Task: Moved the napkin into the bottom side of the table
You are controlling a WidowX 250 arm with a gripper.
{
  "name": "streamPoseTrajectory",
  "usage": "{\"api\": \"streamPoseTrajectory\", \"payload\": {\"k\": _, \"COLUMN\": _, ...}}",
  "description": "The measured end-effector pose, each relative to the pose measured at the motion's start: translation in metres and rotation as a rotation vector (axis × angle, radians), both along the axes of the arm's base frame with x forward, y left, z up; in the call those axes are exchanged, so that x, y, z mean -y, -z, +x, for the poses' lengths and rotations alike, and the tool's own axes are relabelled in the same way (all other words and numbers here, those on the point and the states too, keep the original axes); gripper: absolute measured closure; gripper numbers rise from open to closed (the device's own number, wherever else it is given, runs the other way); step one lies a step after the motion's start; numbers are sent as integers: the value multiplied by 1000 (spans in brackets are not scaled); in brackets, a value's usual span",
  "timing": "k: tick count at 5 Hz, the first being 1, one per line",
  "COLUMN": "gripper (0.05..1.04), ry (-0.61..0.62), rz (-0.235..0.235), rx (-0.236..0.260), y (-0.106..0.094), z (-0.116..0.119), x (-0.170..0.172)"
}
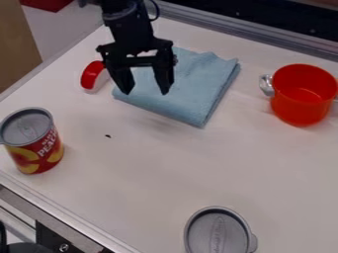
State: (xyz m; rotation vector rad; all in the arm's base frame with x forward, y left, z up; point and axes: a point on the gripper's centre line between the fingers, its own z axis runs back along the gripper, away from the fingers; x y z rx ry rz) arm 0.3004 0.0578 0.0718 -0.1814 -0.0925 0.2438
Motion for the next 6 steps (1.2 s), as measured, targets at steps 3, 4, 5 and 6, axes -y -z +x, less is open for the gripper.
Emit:
{"api": "streamPoseTrajectory", "payload": {"k": 3, "gripper": 669, "ry": -71, "rz": 243, "rx": 60, "y": 13, "z": 65, "x": 3}}
{"api": "streamPoseTrajectory", "payload": {"k": 4, "gripper": 891, "ry": -42, "rz": 220, "rx": 28, "y": 24, "z": 73, "x": 5}}
{"api": "streamPoseTrajectory", "payload": {"k": 5, "gripper": 1016, "ry": 11, "rz": 176, "rx": 18, "y": 33, "z": 75, "x": 1}}
{"api": "streamPoseTrajectory", "payload": {"k": 6, "gripper": 1031, "ry": 23, "rz": 149, "rx": 43, "y": 42, "z": 73, "x": -2}}
